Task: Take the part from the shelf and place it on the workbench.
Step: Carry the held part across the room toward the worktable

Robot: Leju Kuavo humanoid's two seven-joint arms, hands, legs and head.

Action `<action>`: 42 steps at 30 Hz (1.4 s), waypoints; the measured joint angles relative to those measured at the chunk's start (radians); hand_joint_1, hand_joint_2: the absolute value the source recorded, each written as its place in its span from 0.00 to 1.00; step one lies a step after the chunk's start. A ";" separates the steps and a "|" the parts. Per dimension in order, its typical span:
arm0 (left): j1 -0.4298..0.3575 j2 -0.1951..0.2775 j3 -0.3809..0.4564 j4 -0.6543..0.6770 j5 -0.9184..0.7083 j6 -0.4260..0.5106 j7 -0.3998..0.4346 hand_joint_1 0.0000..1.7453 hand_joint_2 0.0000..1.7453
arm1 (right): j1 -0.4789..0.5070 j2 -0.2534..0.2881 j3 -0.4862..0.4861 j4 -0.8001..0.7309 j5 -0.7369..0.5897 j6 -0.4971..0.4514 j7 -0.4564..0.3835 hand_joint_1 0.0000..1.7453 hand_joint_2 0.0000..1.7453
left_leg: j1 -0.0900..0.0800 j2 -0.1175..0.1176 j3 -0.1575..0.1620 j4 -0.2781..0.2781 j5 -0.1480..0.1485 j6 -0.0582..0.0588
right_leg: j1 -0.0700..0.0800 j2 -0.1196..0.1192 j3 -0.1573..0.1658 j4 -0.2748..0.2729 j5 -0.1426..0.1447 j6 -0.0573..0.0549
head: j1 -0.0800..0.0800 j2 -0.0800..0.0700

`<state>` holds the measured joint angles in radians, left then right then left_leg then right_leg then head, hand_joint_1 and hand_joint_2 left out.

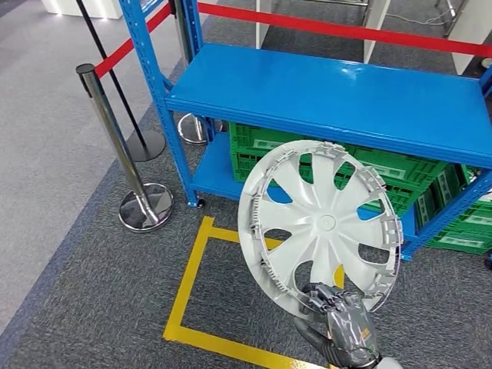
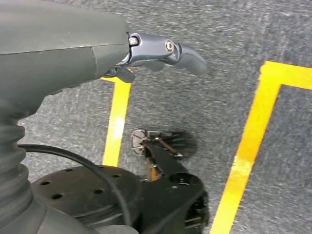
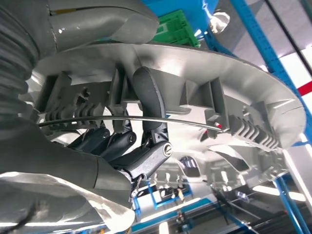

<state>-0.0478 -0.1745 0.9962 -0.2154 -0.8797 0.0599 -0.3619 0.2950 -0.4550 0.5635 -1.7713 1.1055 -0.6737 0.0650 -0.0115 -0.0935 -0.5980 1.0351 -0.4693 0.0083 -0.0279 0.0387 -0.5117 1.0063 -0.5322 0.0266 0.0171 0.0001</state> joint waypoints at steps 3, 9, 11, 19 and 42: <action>-0.002 -0.001 0.001 0.000 0.000 -0.003 0.000 0.00 1.00 | 0.003 -0.003 0.002 0.000 0.002 0.000 0.008 1.00 1.00 | 0.003 0.068 -0.065 0.150 -0.092 -0.016 | 0.001 -0.044 -0.006 -0.002 0.006 -0.012 | -0.010 0.000; 0.000 -0.002 0.001 0.000 0.000 -0.006 0.000 0.00 1.00 | 0.003 -0.007 0.006 0.000 0.007 0.000 0.013 1.00 1.00 | 0.013 0.095 -0.037 0.160 -0.070 -0.020 | 0.004 -0.114 -0.010 0.000 0.007 -0.013 | -0.011 0.000; -0.003 -0.002 0.001 0.000 0.000 -0.006 0.000 0.00 1.00 | 0.001 -0.008 0.008 0.000 0.009 0.000 0.015 1.00 1.00 | 0.005 0.137 0.029 0.033 -0.032 -0.009 | 0.007 -0.134 -0.009 0.000 0.006 -0.009 | -0.011 0.000; -0.006 -0.009 0.002 0.000 -0.003 -0.019 -0.006 0.00 1.00 | -0.023 -0.015 0.016 0.002 0.031 0.004 0.020 1.00 1.00 | 0.003 0.102 0.037 -0.038 -0.002 0.036 | 0.007 -0.063 -0.075 0.138 -0.085 0.023 | 0.000 0.000; -0.016 -0.030 0.004 0.002 -0.012 -0.006 -0.037 0.00 1.00 | -0.023 -0.054 0.017 -0.014 0.062 0.017 0.050 1.00 1.00 | 0.008 0.144 -0.002 0.039 -0.006 -0.015 | 0.004 -0.134 -0.001 0.010 -0.011 0.000 | -0.016 0.000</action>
<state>-0.0642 -0.2048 1.0006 -0.2132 -0.8915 0.0539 -0.3990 0.2717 -0.5093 0.5805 -1.7849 1.1671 -0.6572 0.1146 -0.0038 0.0501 -0.5998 1.0741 -0.4754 -0.0064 -0.0236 -0.0955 -0.5124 1.0158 -0.5432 0.0265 0.0012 0.0000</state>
